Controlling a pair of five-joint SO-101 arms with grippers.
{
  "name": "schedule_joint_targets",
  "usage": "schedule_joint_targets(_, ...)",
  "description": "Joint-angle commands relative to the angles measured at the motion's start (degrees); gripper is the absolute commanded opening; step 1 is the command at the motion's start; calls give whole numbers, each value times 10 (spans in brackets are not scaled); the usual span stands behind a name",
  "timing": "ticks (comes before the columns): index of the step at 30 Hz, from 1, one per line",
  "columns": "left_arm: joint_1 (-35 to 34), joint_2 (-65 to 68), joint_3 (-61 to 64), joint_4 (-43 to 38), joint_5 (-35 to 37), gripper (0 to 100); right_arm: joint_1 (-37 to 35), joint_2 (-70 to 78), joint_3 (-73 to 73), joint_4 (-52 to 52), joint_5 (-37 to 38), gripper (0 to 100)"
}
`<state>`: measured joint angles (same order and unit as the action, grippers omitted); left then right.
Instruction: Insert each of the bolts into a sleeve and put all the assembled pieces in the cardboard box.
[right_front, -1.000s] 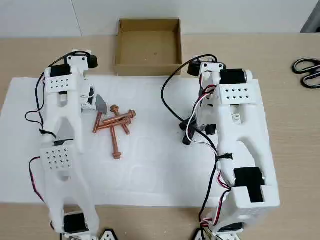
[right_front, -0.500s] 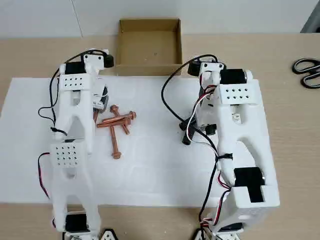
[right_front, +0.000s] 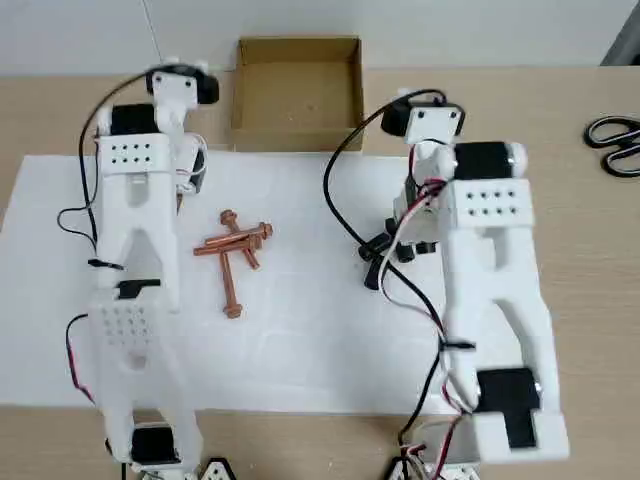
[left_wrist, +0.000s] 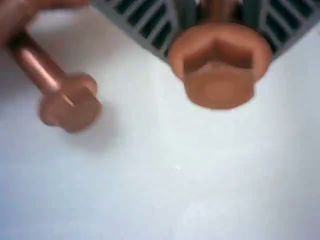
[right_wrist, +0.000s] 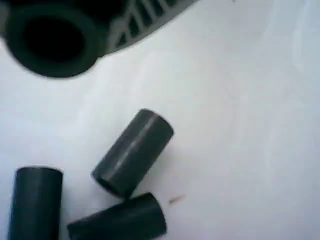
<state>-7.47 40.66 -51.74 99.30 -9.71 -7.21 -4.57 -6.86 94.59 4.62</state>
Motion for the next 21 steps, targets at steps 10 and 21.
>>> schedule_joint_targets(10, 87, -491, 199, -19, 33, 6, 0, -267, 38, 0, 7, 4)
schedule_joint_targets(21, 204, -807, 573, -274, 127, 6, -87, -507, 279, -139, 6, 5)
